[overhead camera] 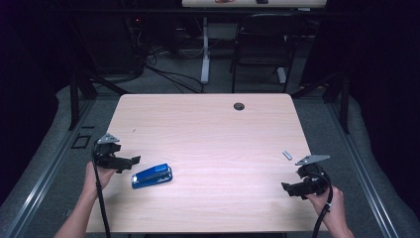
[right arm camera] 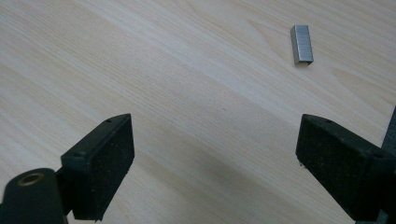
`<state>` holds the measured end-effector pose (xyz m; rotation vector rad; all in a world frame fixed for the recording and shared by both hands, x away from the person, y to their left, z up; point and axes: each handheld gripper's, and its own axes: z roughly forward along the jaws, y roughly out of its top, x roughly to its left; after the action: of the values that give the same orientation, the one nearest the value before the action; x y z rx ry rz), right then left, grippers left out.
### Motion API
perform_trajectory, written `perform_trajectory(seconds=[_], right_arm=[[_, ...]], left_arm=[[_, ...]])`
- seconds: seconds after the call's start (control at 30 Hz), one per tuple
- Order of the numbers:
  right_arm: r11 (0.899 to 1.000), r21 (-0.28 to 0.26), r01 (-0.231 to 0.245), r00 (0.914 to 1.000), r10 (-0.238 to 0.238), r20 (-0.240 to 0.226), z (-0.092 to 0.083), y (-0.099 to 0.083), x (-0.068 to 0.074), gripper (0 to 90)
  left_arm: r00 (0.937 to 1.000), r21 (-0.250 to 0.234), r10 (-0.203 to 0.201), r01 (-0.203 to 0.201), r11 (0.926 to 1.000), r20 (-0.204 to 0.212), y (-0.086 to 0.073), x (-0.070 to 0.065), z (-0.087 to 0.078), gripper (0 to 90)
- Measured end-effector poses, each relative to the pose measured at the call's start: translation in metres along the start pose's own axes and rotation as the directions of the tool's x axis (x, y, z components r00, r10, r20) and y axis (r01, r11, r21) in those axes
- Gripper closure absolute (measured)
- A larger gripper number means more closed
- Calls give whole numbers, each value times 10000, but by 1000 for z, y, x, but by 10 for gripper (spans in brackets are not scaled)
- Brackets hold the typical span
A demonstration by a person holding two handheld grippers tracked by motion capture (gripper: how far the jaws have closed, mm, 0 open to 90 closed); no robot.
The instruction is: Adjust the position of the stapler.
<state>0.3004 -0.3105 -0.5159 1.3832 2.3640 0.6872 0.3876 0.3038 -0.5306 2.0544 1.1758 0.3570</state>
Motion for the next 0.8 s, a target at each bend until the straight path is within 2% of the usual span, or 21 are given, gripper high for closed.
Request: perform_trajectory(seconds=[0.1, 0.13, 0.2, 0.3, 0.4, 0.5, 0.63, 0.73, 0.8], right_arm=[[10000, 71, 38, 10000, -38, -65, 2, -1, 0, 123], [9996, 267, 110, 9999, -107, -109, 3, -1, 0, 123], [9992, 305, 251, 9997, -251, 6, 2, -1, 1, 124], [9985, 312, 443, 9990, -445, 58, 0, -1, 4, 124], [9982, 326, 506, 9986, -511, 145, 1, -1, 6, 124], [9971, 468, 606, 9978, -619, 256, 3, -1, 6, 126], [9960, 585, 679, 9973, -694, 228, 3, 0, 7, 127], [9950, 617, 786, 9962, -808, 339, 3, 1, 8, 129], [9948, 659, 780, 9964, -800, 288, 5, 1, 8, 129]], left_arm=[[9997, 184, 71, -75, 9998, 228, -1, -2, 4, 0], [9993, 281, 167, -176, 9995, 322, 0, -4, 5, 0], [9977, 426, 519, -537, 9976, 428, 2, -6, 4, 0], [9948, 502, 801, -833, 9953, 636, 5, -13, 4, 3], [9885, 832, 1276, -1344, 9874, 815, 7, -20, 8, 2], [9808, 884, 1757, -1830, 9791, 843, 11, -27, 10, 0], [9665, 915, 2178, -2312, 9686, 1360, 13, -38, 9, 0], [9475, 1125, 2684, -2899, 9504, 1737, 14, -47, 13, 1], [9380, 1185, 2866, -3126, 9425, 1950, 14, -53, 16, 4]])
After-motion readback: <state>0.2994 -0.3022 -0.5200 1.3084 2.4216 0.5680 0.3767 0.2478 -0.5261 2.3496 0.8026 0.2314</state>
